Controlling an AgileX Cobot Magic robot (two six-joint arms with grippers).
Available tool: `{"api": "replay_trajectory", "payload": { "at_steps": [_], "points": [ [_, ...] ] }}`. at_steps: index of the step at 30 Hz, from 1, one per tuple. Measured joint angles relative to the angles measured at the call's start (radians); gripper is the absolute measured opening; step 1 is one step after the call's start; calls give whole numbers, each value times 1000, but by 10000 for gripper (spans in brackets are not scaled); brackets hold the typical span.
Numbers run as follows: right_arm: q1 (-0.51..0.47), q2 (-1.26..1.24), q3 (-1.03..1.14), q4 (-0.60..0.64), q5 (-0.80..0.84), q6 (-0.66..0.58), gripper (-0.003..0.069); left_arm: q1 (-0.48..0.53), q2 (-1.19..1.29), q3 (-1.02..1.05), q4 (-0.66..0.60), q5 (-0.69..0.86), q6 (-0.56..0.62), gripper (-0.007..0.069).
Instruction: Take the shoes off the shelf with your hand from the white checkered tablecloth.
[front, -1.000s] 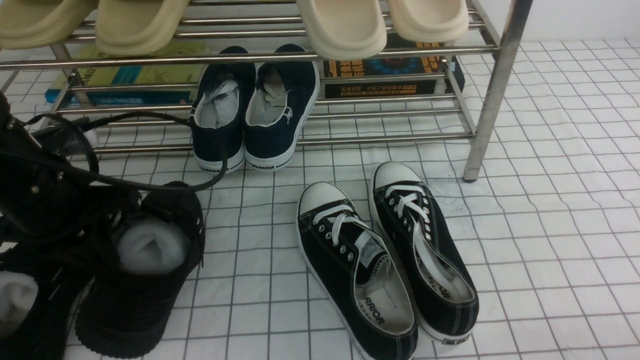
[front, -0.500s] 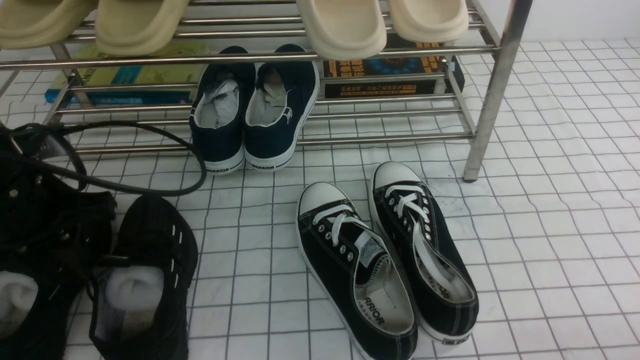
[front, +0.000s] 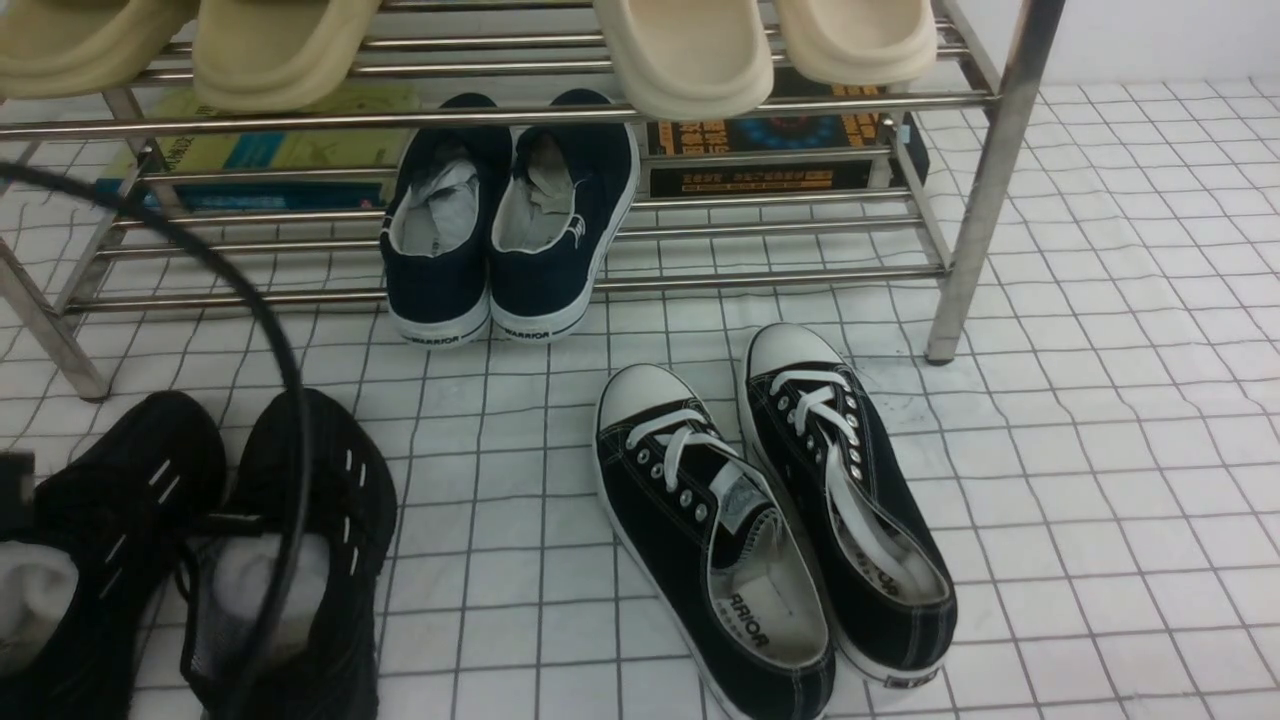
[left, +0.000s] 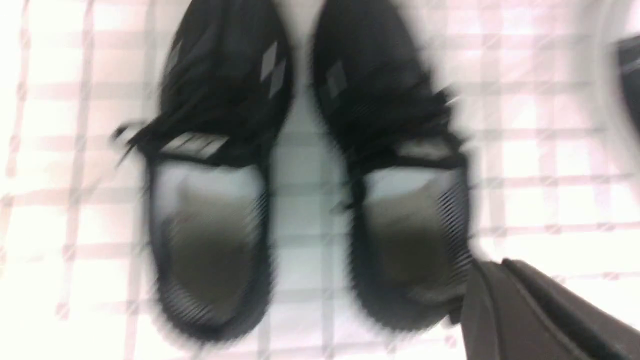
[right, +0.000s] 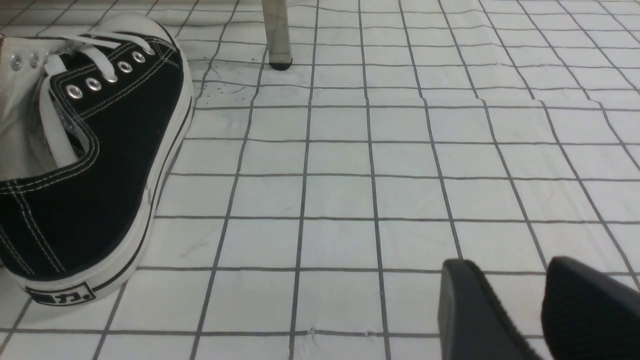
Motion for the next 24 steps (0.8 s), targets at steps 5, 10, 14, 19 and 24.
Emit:
{"api": "replay_trajectory", "payload": {
  "at_steps": [5, 10, 14, 19, 24],
  "points": [
    [0, 0, 0, 0, 0, 0, 239, 0, -340, 316, -124, -315, 12, 5],
    [0, 0, 0, 0, 0, 0, 239, 0, -549, 523, -167, -528, 6, 11],
    [0, 0, 0, 0, 0, 0, 239, 0, -639, 629, -161, -566, 5, 14],
    [0, 0, 0, 0, 0, 0, 239, 0, -662, 692, -142, -597, 5, 15],
    [0, 0, 0, 0, 0, 0, 239, 0, -665, 728, -88, -604, 5, 20]
  ]
}}
